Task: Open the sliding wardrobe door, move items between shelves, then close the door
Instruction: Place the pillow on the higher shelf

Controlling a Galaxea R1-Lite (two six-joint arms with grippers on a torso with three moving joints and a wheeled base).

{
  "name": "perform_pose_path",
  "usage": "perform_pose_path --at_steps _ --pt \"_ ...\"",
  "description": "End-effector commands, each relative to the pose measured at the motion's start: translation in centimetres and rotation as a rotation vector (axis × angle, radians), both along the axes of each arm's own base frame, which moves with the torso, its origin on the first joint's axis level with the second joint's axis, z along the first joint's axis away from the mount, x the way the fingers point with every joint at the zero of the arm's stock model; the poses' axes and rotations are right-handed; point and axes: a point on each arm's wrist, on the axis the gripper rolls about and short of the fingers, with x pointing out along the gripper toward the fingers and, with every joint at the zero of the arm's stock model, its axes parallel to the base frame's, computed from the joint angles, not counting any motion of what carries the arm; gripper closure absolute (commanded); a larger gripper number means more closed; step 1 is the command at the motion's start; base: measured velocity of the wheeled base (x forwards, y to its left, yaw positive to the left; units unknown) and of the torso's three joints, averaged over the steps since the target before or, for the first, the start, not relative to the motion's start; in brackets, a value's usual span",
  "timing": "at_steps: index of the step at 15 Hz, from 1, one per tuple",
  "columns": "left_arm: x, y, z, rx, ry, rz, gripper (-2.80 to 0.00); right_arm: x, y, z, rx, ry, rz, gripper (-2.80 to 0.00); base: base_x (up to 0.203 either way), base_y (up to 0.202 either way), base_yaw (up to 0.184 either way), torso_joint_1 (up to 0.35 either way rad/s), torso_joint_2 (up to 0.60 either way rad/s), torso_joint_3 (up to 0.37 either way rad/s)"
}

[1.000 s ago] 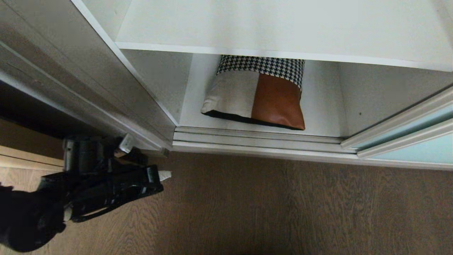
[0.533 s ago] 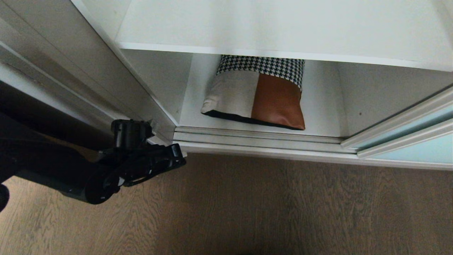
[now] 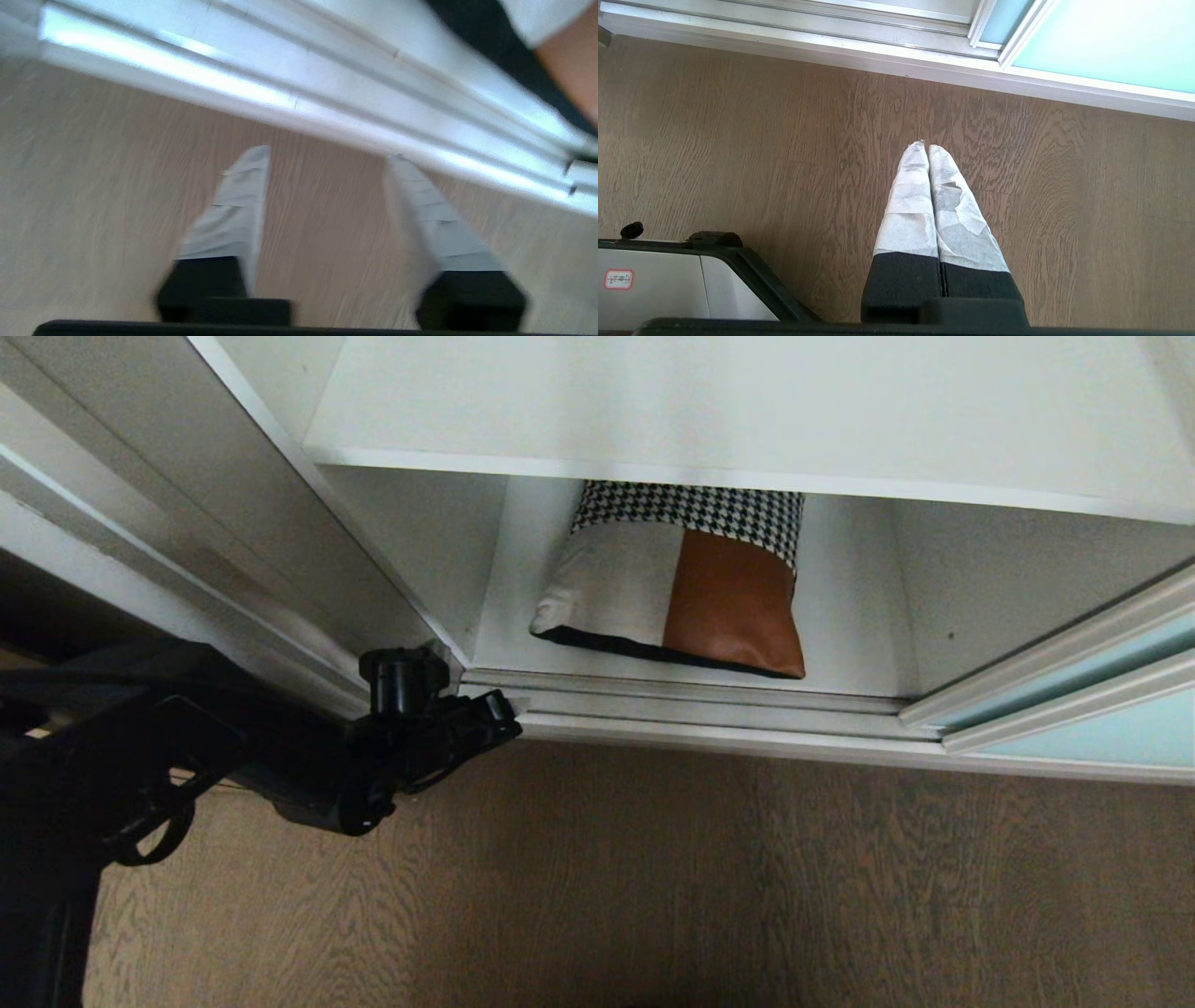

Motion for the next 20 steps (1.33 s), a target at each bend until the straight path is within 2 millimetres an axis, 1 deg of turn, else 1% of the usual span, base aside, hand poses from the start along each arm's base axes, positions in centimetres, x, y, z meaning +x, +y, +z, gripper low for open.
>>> perform_pose_path --at_steps 1,3,7,9,12,13,14,18,19,20 --pt "2.0 -0.5 -0.3 -0.051 -0.029 0.004 -2.8 0.0 0.0 0.0 -0.001 0.001 0.0 0.0 0.0 0.0 0.0 0.0 0.0 0.0" --pt "3.1 -0.9 1.0 -0.086 -0.079 -0.012 -2.8 0.0 0.0 0.0 0.0 0.0 0.0 0.0 0.0 0.0 0.0 0.0 0.0 0.0" --pt "4.5 -1.3 4.0 -0.117 -0.181 -0.044 -2.8 0.0 0.0 0.0 0.0 0.001 0.0 0.0 0.0 0.0 0.0 0.0 0.0 0.0" --pt "5.5 -1.6 3.2 -0.119 -0.18 -0.085 -2.8 0.0 0.0 0.0 -0.001 0.0 0.0 0.0 0.0 0.0 0.0 0.0 0.0 0.0" --pt "7.4 -2.1 0.2 -0.108 -0.149 -0.093 -2.8 0.0 0.0 0.0 0.0 0.0 0.0 0.0 0.0 0.0 0.0 0.0 0.0 0.0" --pt "7.8 -2.2 -0.1 -0.104 -0.153 -0.095 -2.8 0.0 0.0 0.0 -0.001 -0.001 0.0 0.0 0.0 0.0 0.0 0.0 0.0 0.0" --pt "8.1 -2.3 0.1 -0.103 -0.169 -0.096 -2.8 0.0 0.0 0.0 0.0 -0.001 0.0 0.0 0.0 0.0 0.0 0.0 0.0 0.0" --pt "9.4 -2.6 2.0 -0.098 -0.242 -0.103 -2.8 0.0 0.0 0.0 -0.001 -0.001 0.0 0.0 0.0 0.0 0.0 0.0 0.0 0.0" --pt "9.8 -2.7 2.2 -0.091 -0.253 -0.106 -2.8 0.0 0.0 0.0 0.001 0.001 0.0 0.0 0.0 0.0 0.0 0.0 0.0 0.0" --pt "10.2 -2.8 1.7 -0.087 -0.252 -0.112 -2.8 0.0 0.0 0.0 0.001 0.001 0.0 0.0 0.0 0.0 0.0 0.0 0.0 0.0"
